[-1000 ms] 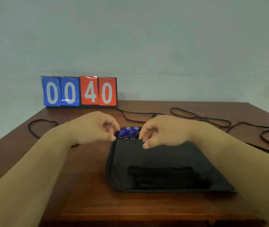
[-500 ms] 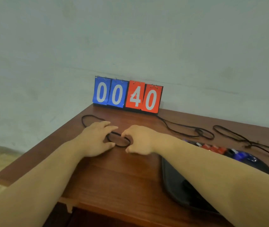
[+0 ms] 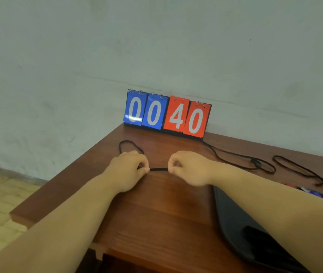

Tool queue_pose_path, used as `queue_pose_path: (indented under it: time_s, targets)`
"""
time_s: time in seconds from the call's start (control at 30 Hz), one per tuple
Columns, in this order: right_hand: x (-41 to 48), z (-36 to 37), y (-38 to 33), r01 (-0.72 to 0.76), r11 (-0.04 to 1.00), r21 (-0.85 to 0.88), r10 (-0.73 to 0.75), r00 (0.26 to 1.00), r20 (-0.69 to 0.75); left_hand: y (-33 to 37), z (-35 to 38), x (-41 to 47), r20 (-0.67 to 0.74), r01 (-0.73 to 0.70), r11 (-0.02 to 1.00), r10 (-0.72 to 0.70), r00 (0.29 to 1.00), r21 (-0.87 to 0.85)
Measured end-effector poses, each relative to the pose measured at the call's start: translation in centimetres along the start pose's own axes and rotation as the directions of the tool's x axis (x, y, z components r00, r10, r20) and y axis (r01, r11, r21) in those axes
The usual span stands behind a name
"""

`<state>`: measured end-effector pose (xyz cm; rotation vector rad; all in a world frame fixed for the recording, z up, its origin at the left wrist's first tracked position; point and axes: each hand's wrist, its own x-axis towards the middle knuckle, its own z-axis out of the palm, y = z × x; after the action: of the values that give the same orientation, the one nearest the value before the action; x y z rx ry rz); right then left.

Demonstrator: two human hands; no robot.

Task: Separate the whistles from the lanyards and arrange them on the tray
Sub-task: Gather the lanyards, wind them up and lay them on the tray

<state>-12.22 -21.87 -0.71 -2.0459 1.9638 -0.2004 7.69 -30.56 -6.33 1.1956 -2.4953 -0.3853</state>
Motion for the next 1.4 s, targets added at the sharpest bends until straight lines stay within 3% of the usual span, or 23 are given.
queue_pose_path:
  time_s: [0.17, 0.33, 0.47, 0.7, 0.93, 1.1, 1.17, 1.3, 1.4]
  targets:
    - [-2.5, -1.8, -0.9, -0.042, 0.906, 0.422, 0.097, 0.989, -0.109, 2.7, -0.6, -1.2, -0.079, 0.052, 0.951, -0.08, 0.994, -0.304]
    - [-5.4, -4.4, -0.2, -0.048, 0.648, 0.76, 0.136, 0.989, -0.054, 6.5, -1.9, -2.8, -0.149, -0.007, 0.899, -0.065, 0.987, -0.438]
    - [-8.2, -6.7, 2.6, -0.065, 0.675, 0.735, 0.152, 0.987, -0.053, 8.9, -2.1, -3.5, -0.112, -0.024, 0.894, -0.029, 0.993, -0.447]
    - [-13.6, -8.0, 9.7, -0.009, 0.587, 0.809, 0.228, 0.961, -0.155, 14.3, -2.3, -2.6, -0.02, -0.091, 0.911, 0.09, 0.996, -0.402]
    - [-18.6, -8.9, 16.3, 0.017, 0.578, 0.816, 0.329, 0.91, -0.252, 21.3, -0.6, 0.2, -0.061, -0.192, 0.919, 0.182, 0.981, -0.343]
    - [-21.2, -9.7, 21.1, 0.067, 0.552, 0.831, 0.387, 0.862, -0.326, 25.9, 0.5, 2.8, -0.078, -0.193, 0.887, 0.176, 0.981, -0.421]
    - [-21.8, -9.5, 23.2, 0.11, 0.483, 0.868, 0.418, 0.842, -0.34, 26.8, 1.0, 3.9, -0.05, -0.153, 0.816, 0.151, 0.987, -0.557]
    - [-22.2, -8.0, 26.2, 0.115, 0.338, 0.934, 0.461, 0.845, -0.271, 27.2, 2.7, 5.3, 0.057, -0.017, 0.534, 0.122, 0.991, -0.846]
    - [-21.9, -7.4, 26.7, 0.127, 0.321, 0.939, 0.485, 0.829, -0.278, 26.4, 4.1, 6.2, 0.085, 0.019, 0.478, 0.117, 0.99, -0.878]
